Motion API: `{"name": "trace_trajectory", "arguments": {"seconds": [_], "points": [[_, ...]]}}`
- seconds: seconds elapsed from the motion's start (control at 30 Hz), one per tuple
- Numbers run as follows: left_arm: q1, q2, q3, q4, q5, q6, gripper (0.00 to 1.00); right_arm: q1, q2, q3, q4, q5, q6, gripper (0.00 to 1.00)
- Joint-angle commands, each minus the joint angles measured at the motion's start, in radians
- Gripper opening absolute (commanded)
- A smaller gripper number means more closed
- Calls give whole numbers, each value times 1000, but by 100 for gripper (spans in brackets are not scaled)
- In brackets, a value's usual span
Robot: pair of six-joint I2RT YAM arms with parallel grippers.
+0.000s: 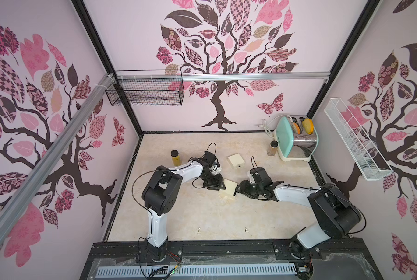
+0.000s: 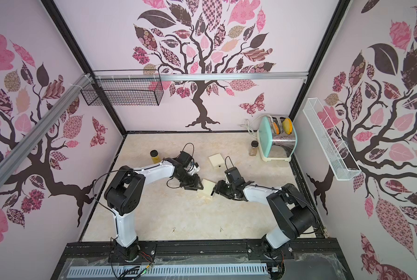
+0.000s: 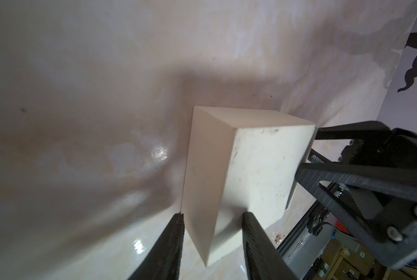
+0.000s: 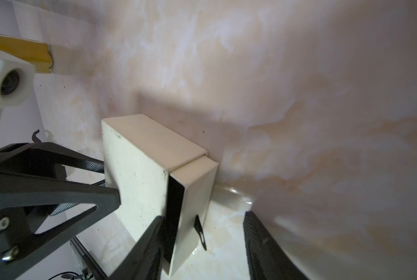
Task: Place the earrings into the drawer-style jewelry box
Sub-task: Open the drawer in the jewelry box.
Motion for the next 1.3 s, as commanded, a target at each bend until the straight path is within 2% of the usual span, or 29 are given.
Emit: {"name": "trace_trajectory", "arguments": {"seconds": [0.0, 0.17, 0.8, 1.27], "points": [[5, 69, -29, -31, -128, 9, 42, 13, 35, 30, -104, 98, -40, 50], [6, 77, -33, -32, -133, 3, 41, 17, 7, 27, -133, 132, -60, 49], [11, 97, -40, -19, -132, -16, 41, 18, -40, -17, -138, 139, -86, 47], [11, 98, -47, -15, -131, -17, 41, 16, -89, -35, -212, 210, -108, 46]]}}
